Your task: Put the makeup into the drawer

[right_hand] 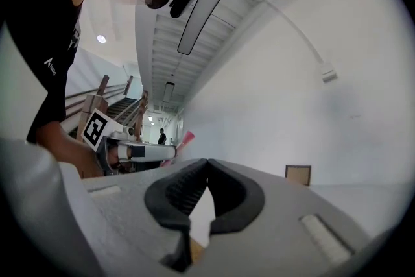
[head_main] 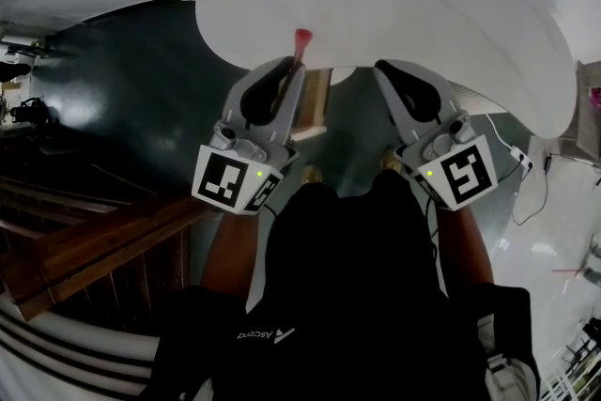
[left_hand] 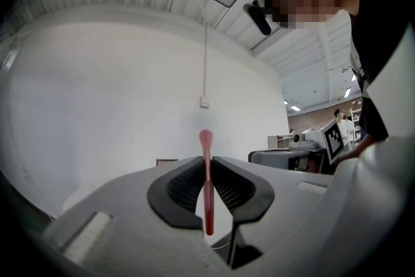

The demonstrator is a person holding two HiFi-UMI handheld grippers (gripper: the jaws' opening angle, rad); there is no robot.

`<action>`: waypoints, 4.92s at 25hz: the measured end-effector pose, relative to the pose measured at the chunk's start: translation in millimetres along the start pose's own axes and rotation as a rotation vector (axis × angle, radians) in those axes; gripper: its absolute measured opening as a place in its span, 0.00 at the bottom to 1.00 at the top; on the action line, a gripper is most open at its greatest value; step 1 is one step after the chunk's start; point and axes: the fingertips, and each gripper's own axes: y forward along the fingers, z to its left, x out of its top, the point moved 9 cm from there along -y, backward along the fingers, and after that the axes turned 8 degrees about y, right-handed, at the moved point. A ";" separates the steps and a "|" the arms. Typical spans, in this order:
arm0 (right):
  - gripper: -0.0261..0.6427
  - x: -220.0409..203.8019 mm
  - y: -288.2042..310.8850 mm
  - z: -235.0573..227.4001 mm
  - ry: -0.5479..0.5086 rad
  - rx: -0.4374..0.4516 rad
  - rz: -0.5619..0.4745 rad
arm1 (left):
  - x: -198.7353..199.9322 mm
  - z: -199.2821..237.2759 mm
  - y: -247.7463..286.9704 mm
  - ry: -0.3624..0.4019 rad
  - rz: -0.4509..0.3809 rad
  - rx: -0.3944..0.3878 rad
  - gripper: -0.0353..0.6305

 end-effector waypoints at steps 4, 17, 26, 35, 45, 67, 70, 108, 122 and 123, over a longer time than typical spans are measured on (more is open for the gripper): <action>0.04 -11.4 17.5 27.2 -0.003 -0.049 0.000 | -7.2 25.1 -21.4 0.024 -0.007 -0.082 0.13; 0.04 -36.2 42.1 65.1 -0.009 -0.180 0.058 | -65.4 67.4 -40.4 0.091 0.130 -0.364 0.13; 0.04 -60.3 57.9 60.0 -0.022 -0.174 0.147 | -140.4 70.2 -28.2 0.230 0.353 -0.557 0.13; 0.04 -91.0 57.4 40.3 0.025 -0.185 0.202 | -215.2 56.9 2.4 0.337 0.564 -0.758 0.13; 0.04 -119.2 41.6 25.8 0.056 -0.259 0.255 | -295.8 55.6 30.7 0.391 0.683 -0.923 0.13; 0.04 -150.4 40.5 0.6 0.086 -0.357 0.327 | -399.4 43.2 71.4 0.460 0.867 -1.100 0.13; 0.04 -150.9 41.3 -3.4 0.087 -0.360 0.332 | -407.1 41.4 72.8 0.478 0.900 -1.114 0.14; 0.04 -77.1 21.3 47.2 0.042 -0.232 0.160 | -144.4 22.3 22.3 0.332 0.375 -0.679 0.07; 0.04 -40.6 21.9 66.0 0.088 -0.118 0.064 | -38.0 13.0 -11.8 -0.039 0.028 -0.336 0.07; 0.04 -37.0 23.3 65.1 0.094 -0.109 0.052 | -33.1 11.7 -12.7 -0.033 0.015 -0.330 0.07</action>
